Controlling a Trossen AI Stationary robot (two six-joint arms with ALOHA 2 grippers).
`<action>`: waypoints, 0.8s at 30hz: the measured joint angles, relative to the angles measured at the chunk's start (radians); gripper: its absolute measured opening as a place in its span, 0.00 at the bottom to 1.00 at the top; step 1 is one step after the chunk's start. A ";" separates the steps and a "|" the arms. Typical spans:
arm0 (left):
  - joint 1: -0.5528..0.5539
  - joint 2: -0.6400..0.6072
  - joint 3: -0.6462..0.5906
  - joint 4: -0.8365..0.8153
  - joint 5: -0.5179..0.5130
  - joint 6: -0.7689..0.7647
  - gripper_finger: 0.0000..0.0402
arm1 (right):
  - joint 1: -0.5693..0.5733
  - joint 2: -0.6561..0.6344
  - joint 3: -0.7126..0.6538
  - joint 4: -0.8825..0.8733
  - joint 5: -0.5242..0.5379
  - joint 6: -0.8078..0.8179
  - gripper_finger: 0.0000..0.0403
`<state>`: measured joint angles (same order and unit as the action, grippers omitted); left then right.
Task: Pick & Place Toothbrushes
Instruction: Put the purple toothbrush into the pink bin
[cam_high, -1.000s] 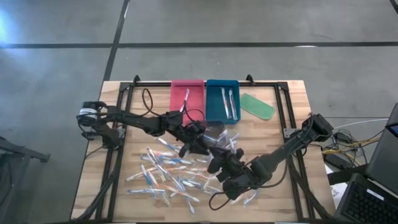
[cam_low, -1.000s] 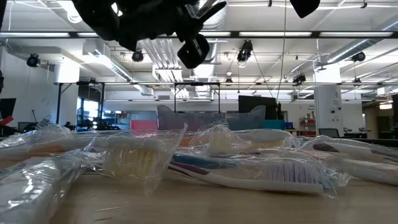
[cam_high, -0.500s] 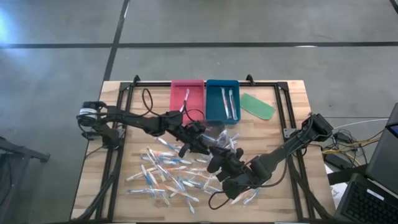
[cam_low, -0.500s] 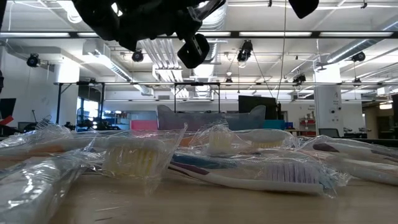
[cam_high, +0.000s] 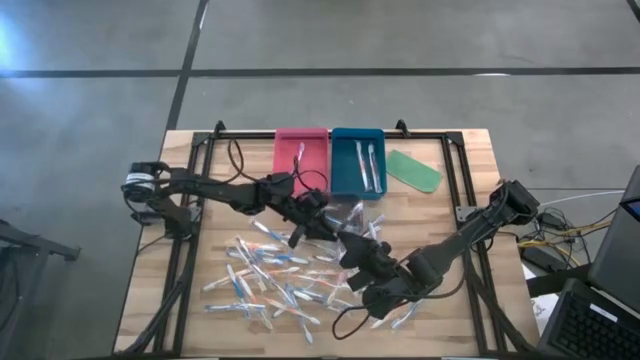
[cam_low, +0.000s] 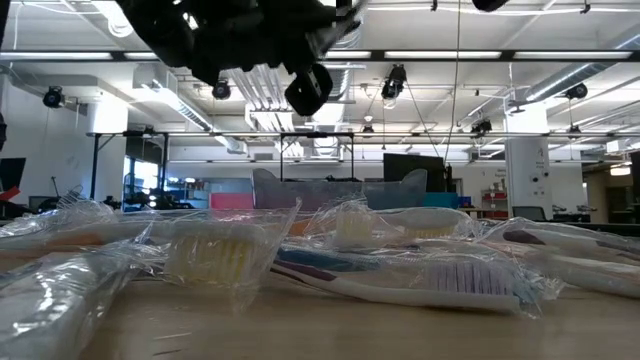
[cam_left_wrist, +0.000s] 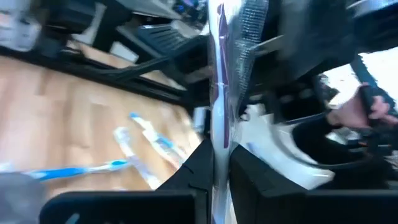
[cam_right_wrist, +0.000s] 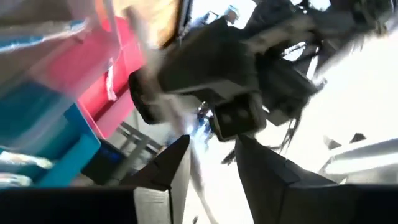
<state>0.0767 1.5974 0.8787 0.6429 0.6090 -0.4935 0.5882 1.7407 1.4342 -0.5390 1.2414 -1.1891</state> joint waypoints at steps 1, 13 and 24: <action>0.013 -0.002 0.000 -0.018 -0.001 0.003 0.08 | 0.001 -0.006 0.000 0.001 0.018 0.030 0.32; 0.185 -0.115 -0.001 -0.226 -0.059 0.087 0.08 | 0.001 -0.031 0.000 0.000 0.042 0.221 0.37; 0.197 -0.359 0.000 -0.600 -0.751 0.372 0.08 | 0.001 -0.030 0.000 0.003 0.034 0.298 0.42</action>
<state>0.2737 1.2381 0.8783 0.0428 -0.1420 -0.1211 0.5888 1.7111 1.4342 -0.5364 1.2751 -0.8912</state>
